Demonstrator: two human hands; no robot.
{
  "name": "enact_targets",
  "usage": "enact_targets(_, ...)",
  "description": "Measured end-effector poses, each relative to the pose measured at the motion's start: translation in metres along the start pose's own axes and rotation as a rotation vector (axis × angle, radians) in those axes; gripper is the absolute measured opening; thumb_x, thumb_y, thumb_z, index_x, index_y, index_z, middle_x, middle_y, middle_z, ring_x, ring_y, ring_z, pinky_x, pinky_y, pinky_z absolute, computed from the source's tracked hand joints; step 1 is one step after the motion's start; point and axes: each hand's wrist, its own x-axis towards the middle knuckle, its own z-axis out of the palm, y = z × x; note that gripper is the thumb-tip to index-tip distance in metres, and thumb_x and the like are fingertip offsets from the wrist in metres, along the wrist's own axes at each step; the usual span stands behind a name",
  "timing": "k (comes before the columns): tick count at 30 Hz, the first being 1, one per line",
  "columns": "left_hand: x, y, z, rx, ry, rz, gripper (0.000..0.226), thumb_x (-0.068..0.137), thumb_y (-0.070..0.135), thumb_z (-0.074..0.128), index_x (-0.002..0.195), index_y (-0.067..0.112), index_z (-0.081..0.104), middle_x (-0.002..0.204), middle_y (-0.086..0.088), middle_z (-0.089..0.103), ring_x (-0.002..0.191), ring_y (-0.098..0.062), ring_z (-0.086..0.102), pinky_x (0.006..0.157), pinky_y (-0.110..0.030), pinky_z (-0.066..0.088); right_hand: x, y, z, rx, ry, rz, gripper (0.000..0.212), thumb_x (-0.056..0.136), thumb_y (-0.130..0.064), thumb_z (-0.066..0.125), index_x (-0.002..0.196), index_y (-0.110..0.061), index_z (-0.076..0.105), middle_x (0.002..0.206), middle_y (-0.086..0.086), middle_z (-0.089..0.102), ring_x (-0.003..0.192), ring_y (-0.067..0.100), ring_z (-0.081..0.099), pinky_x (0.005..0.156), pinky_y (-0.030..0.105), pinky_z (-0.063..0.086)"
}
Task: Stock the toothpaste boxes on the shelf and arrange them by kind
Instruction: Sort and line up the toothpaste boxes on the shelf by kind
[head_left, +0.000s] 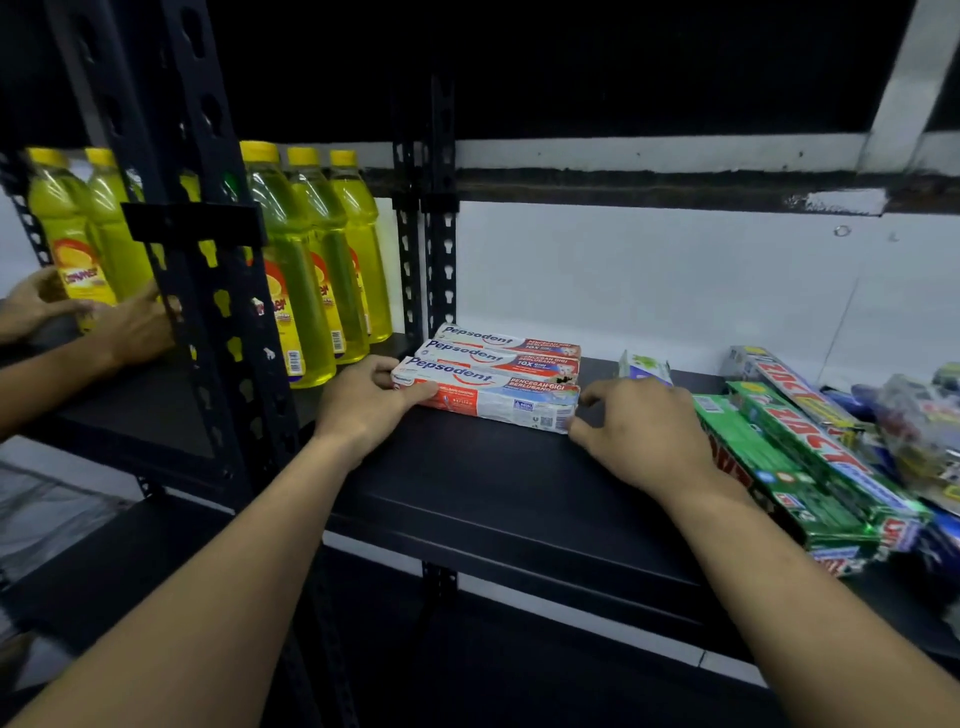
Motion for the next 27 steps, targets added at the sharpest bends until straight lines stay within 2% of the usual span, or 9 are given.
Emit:
enact_targets(4, 0.0021, 0.0004, 0.0016, -0.014, 0.027, -0.008, 0.061, 0.069, 0.049, 0.086, 0.119, 0.022, 0.065, 0.103, 0.008, 0.069, 0.096, -0.011, 0.064, 0.085, -0.031, 0.051, -0.0013, -0.0005, 0.0025, -0.022, 0.059, -0.009, 0.031, 0.088, -0.052, 0.055, 0.104, -0.029, 0.07, 0.088, -0.003, 0.072, 0.094, 0.022, 0.065, 0.09, 0.038, 0.042)
enact_targets(9, 0.004, -0.0013, 0.0032, -0.029, 0.038, -0.019, 0.056, 0.066, 0.05, 0.088, 0.111, 0.025, 0.07, 0.101, 0.009, 0.072, 0.094, -0.009, 0.066, 0.088, -0.035, 0.055, -0.002, 0.0002, 0.0035, -0.047, 0.066, -0.022, 0.032, 0.09, -0.052, 0.055, 0.107, -0.03, 0.069, 0.086, -0.003, 0.073, 0.094, 0.023, 0.066, 0.091, 0.038, 0.043)
enact_targets(13, 0.0031, -0.0003, 0.0027, -0.041, 0.054, -0.032, 0.05, 0.068, 0.047, 0.087, 0.11, 0.024, 0.071, 0.099, 0.01, 0.072, 0.091, -0.006, 0.065, 0.08, -0.027, 0.052, -0.0033, -0.0004, 0.0019, -0.052, 0.056, -0.018, 0.032, 0.091, -0.051, 0.055, 0.111, -0.03, 0.069, 0.085, -0.003, 0.072, 0.095, 0.023, 0.065, 0.094, 0.039, 0.04)
enact_targets(17, 0.0025, 0.0009, 0.0025, -0.065, 0.076, -0.038, 0.043, 0.074, 0.039, 0.085, 0.111, 0.022, 0.071, 0.089, 0.013, 0.066, 0.081, 0.003, 0.059, 0.072, -0.021, 0.045, -0.0049, -0.0017, -0.0003, -0.062, 0.041, -0.022, 0.032, 0.093, -0.05, 0.053, 0.115, -0.031, 0.068, 0.088, -0.002, 0.073, 0.097, 0.024, 0.065, 0.096, 0.039, 0.039)
enact_targets(21, 0.0022, 0.0014, 0.0007, -0.092, 0.097, -0.031, 0.046, 0.076, 0.035, 0.084, 0.117, 0.018, 0.071, 0.106, 0.005, 0.071, 0.096, -0.01, 0.064, 0.083, -0.023, 0.047, -0.0054, -0.0016, -0.001, -0.049, 0.033, -0.023, 0.032, 0.093, -0.049, 0.054, 0.117, -0.032, 0.067, 0.084, -0.002, 0.072, 0.096, 0.024, 0.065, 0.096, 0.04, 0.039)
enact_targets(27, 0.0015, 0.0011, 0.0007, -0.124, 0.094, -0.01, 0.043, 0.078, 0.027, 0.083, 0.119, 0.019, 0.071, 0.112, 0.003, 0.072, 0.098, -0.009, 0.064, 0.081, -0.019, 0.048, -0.0053, -0.001, -0.0007, -0.061, 0.021, -0.025, 0.033, 0.093, -0.05, 0.054, 0.119, -0.034, 0.067, 0.09, -0.003, 0.073, 0.097, 0.023, 0.065, 0.095, 0.039, 0.039)
